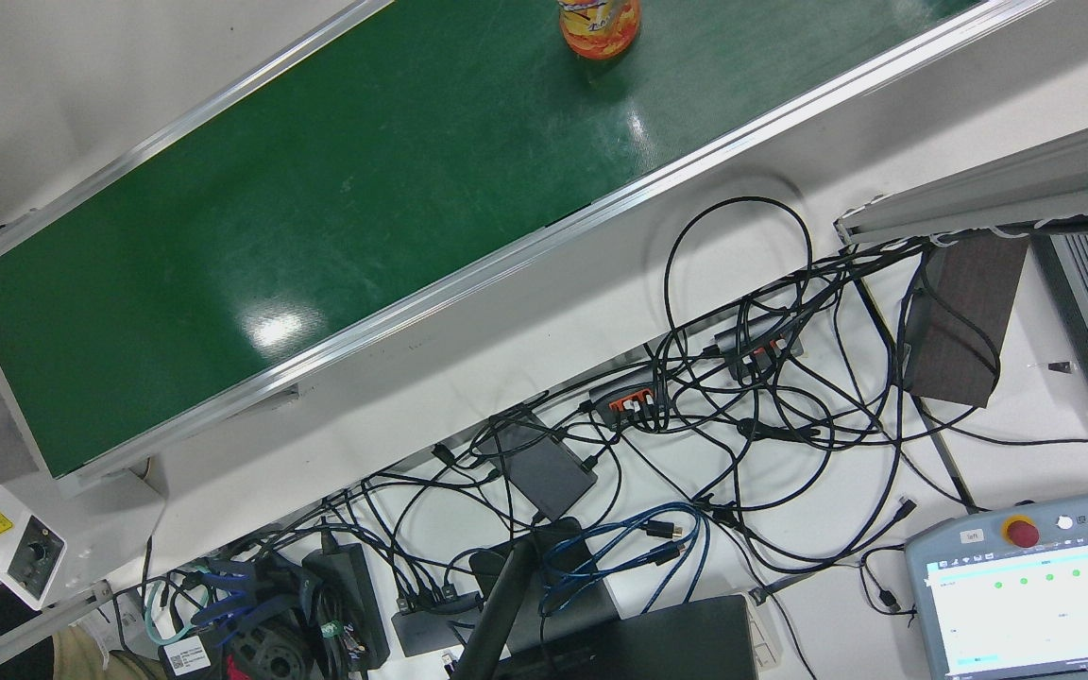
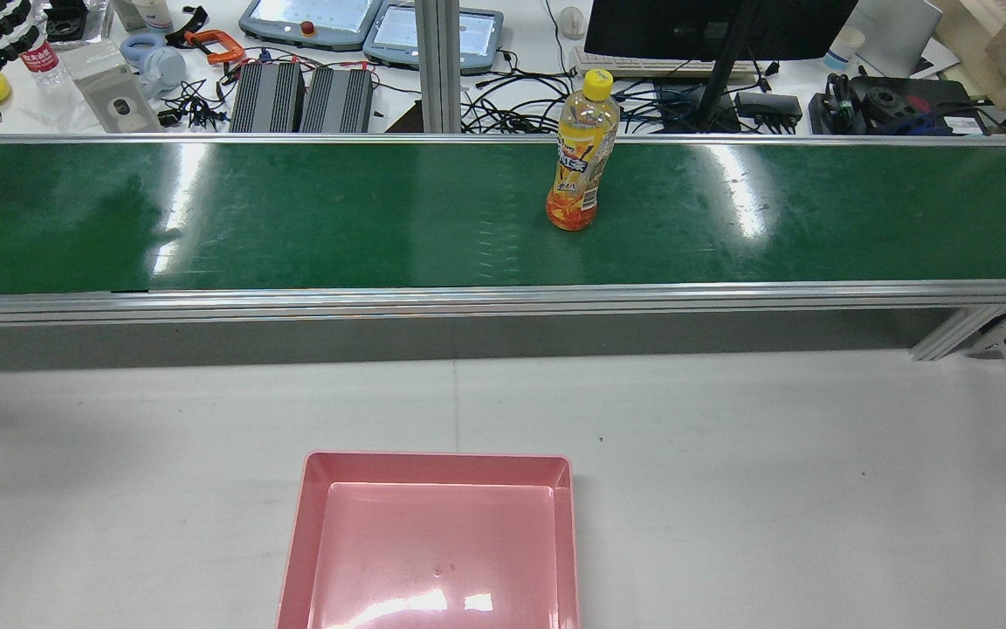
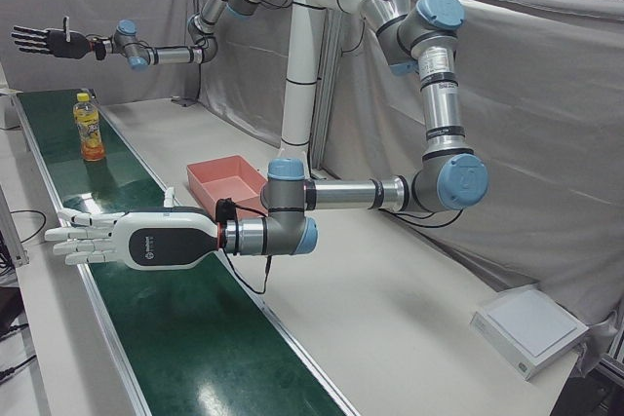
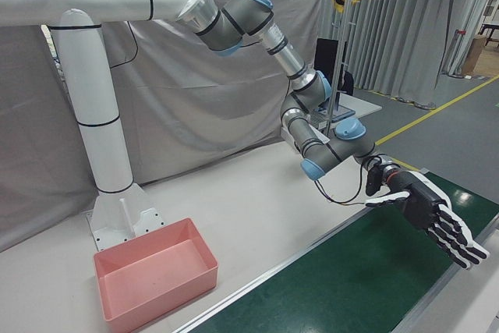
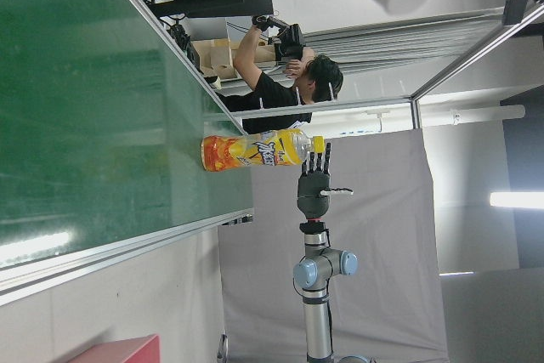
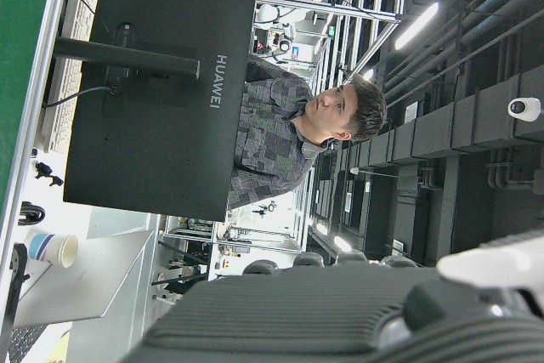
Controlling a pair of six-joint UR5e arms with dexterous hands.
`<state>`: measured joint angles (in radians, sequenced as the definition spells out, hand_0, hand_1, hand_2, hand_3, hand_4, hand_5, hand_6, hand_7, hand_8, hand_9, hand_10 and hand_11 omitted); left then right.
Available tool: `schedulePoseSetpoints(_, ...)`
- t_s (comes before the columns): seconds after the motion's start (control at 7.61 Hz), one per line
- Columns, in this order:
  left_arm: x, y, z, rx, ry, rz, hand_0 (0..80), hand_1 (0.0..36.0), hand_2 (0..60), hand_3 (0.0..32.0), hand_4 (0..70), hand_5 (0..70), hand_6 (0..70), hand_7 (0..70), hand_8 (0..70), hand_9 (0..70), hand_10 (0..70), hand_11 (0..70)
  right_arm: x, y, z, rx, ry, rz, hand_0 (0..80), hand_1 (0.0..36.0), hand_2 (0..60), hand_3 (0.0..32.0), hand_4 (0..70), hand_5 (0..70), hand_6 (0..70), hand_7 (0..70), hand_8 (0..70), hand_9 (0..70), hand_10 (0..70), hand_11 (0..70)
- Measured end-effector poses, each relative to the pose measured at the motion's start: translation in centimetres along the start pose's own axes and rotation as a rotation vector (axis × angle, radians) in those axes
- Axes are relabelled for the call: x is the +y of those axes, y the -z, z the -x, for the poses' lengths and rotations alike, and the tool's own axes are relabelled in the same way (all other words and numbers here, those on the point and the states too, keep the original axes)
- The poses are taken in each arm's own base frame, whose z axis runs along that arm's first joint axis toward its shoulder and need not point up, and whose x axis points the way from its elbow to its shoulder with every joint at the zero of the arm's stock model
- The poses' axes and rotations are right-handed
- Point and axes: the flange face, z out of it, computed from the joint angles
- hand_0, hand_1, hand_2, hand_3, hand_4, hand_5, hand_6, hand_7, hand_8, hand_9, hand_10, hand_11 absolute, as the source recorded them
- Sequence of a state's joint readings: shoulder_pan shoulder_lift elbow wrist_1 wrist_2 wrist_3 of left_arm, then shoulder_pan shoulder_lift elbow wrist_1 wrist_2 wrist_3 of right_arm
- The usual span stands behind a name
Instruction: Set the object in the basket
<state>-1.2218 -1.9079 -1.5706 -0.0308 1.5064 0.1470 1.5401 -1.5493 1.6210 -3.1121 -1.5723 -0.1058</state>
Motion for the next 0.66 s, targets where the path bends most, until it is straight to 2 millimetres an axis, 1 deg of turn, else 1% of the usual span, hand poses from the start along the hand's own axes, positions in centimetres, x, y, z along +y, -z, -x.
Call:
schedulePoseSetpoints(0.26,0.06,-0.03,0.0,0.0,0.0,0.001,74.9,13.7,0.0,0.0,1.0,19.3,0.0,0.0,0.0,0.0,0.4,3.3,-0.03,0.01,0.0,0.0,0.0,-0.001,0.0,0.0,0.0,0.0,0.0,0.0,0.0,0.0,0.0,0.0,0.0,0.0)
schedulePoseSetpoints(0.39,0.08,-0.03,-0.02,0.0,0.001,0.001,76.4,14.0,0.0,0.0,1.0,18.4,0.0,0.0,0.0,0.0,0.3,3.0,-0.05,0.01,0.0,0.0,0.0,-0.001,0.0,0.0,0.0,0.0,0.0,0.0,0.0,0.0,0.0,0.0,0.0,0.0)
schedulePoseSetpoints(0.66,0.21,-0.1,-0.07,0.001,0.002,0.004,76.8,14.0,0.0,0.0,1.1,19.4,0.0,0.0,0.0,0.0,0.4,3.2,-0.04,0.0,-0.01,0.0,0.0,0.0,0.0,0.0,0.0,0.0,0.0,0.0,0.0,0.0,0.0,0.0,0.0,0.0)
